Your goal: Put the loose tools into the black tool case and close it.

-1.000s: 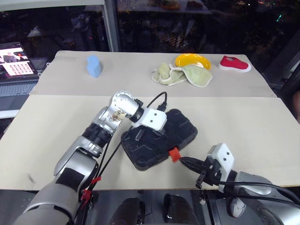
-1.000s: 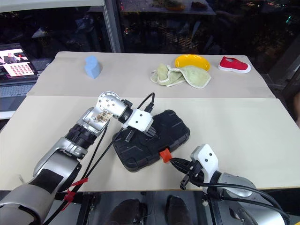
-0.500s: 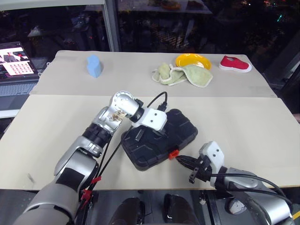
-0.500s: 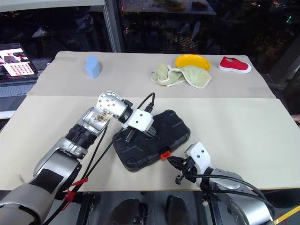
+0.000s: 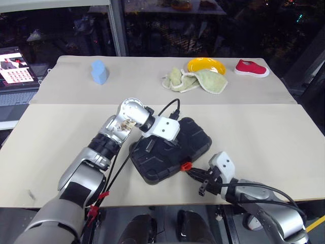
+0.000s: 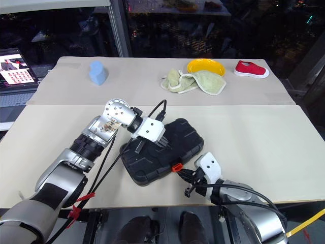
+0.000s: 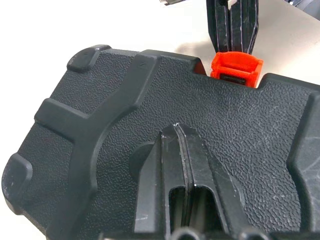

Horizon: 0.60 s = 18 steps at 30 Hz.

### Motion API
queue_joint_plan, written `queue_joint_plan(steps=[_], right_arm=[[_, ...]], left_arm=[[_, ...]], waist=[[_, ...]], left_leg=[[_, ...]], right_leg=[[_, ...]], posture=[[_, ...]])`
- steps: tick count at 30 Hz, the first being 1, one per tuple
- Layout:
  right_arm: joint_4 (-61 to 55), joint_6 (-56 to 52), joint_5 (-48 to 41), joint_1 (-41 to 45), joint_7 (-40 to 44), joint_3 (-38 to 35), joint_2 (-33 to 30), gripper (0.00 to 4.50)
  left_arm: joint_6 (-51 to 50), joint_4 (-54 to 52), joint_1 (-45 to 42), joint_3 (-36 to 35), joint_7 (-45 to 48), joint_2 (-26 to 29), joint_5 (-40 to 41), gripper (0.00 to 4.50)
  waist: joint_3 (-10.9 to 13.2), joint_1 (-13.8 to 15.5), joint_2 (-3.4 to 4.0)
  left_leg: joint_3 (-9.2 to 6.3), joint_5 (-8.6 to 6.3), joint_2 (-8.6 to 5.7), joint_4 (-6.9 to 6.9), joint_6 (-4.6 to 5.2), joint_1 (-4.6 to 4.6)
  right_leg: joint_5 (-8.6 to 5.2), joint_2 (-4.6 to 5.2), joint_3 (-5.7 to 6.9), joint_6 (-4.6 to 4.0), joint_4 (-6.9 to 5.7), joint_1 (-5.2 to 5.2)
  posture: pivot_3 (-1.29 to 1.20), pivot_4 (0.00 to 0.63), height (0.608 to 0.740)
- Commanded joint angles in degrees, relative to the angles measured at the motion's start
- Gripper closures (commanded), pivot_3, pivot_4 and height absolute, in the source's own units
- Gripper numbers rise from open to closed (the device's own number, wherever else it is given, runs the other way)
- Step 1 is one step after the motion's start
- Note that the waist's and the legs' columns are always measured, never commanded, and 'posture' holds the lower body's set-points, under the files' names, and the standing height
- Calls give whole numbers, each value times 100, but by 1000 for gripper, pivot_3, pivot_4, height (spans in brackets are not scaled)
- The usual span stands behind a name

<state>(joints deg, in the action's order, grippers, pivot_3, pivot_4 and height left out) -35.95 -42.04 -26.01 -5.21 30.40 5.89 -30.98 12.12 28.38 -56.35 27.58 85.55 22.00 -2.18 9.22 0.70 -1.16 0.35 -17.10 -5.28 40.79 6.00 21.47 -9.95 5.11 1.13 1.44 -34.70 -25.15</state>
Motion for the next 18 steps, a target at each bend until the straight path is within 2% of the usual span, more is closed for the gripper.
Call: queue_joint_plan(steps=[1, 18], right_arm=[[-345, 124, -170, 293, -44, -203, 116, 4443], [-847, -242, -641, 356, -19, -562, -22, 4443]], left_arm=[[-69, 96, 228, 311, 50, -45, -309, 4500], [99, 78, 409, 443, 0, -80, -459, 4500]], waist=[[0, -1, 0], [-1, 12, 1]], left_leg=[[0, 0, 0, 0, 0, 0], [-1, -2, 0, 0, 2, -9]], right_leg=[[0, 0, 0, 0, 0, 0], [-1, 2, 1, 1, 4, 4]], posture=[[0, 150, 732], [0, 150, 732]])
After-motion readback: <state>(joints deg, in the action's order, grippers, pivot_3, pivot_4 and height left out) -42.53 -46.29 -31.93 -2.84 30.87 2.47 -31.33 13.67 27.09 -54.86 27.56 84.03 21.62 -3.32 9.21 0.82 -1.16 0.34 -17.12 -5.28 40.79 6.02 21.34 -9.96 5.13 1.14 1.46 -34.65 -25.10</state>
